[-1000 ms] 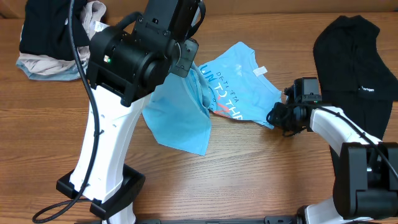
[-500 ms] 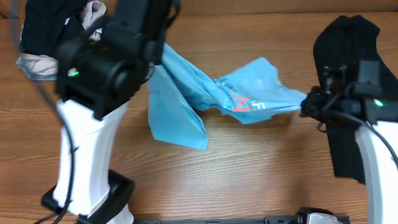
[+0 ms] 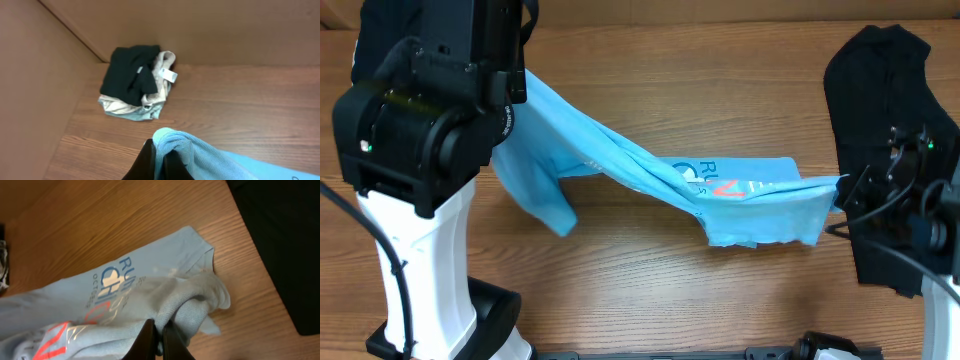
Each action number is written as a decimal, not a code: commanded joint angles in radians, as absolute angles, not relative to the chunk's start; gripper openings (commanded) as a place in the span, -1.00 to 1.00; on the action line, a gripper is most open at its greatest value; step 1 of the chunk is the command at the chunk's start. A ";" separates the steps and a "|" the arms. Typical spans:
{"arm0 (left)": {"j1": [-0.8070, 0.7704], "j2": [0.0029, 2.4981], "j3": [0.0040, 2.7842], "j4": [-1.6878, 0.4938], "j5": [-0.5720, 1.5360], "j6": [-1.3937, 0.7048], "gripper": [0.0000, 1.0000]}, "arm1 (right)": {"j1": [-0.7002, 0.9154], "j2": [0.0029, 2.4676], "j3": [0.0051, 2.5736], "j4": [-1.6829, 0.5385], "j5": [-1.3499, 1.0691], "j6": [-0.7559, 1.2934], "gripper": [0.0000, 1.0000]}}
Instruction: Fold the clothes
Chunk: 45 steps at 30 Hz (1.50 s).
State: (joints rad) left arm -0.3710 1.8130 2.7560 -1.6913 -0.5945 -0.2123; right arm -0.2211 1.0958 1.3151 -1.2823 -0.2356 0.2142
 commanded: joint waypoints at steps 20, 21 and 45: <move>-0.350 2.373 2.749 -1.647 -0.349 -0.232 -0.92 | -0.226 1.702 1.331 -0.939 -0.468 0.104 0.01; -0.347 2.381 2.749 -1.644 -0.347 -0.232 -0.92 | -0.226 1.677 1.331 -0.963 -0.473 0.104 0.03; -0.320 2.384 2.749 -1.602 -0.339 -0.233 -0.92 | -0.027 1.620 0.910 -0.723 -0.277 0.398 0.01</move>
